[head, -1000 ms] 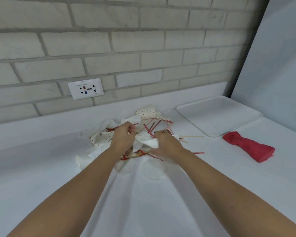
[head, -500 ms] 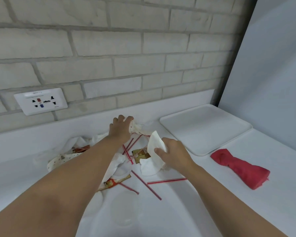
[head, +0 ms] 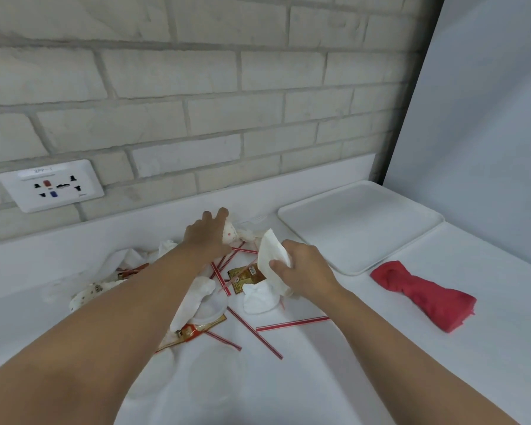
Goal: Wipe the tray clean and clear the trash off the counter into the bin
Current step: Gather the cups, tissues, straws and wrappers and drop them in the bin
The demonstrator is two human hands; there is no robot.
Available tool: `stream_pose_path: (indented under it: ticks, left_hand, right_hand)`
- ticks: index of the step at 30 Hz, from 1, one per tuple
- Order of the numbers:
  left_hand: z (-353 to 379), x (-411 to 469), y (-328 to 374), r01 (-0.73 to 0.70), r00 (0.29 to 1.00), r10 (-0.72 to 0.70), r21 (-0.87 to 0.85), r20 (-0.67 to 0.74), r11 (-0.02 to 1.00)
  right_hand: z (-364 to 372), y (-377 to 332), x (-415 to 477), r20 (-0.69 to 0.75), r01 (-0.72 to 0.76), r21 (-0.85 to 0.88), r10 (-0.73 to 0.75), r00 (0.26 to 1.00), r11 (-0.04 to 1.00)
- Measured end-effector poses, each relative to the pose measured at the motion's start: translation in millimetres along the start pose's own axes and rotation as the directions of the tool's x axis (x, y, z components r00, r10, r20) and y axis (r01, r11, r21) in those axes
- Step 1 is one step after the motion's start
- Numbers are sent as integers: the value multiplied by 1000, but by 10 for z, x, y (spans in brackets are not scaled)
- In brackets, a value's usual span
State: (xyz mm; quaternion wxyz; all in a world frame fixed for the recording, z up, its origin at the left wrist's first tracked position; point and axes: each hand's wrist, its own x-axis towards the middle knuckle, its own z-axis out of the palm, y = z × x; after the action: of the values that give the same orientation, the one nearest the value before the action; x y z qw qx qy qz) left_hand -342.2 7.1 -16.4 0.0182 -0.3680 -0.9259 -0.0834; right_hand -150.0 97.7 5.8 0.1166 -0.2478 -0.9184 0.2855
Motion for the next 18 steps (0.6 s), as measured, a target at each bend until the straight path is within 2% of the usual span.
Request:
stream_pose_path:
  ticks: [11,18]
  left_hand:
    - [-594,-828,204,-17,1000,21,-171,22,985]
    - [-703,-1331,634,-112,992,125,-346,14,931]
  right_hand:
    - [-371,-326,-629,-137,-65,-48,58,989,997]
    - [-573,-375,-1207,-248,-148,1,144,958,989]
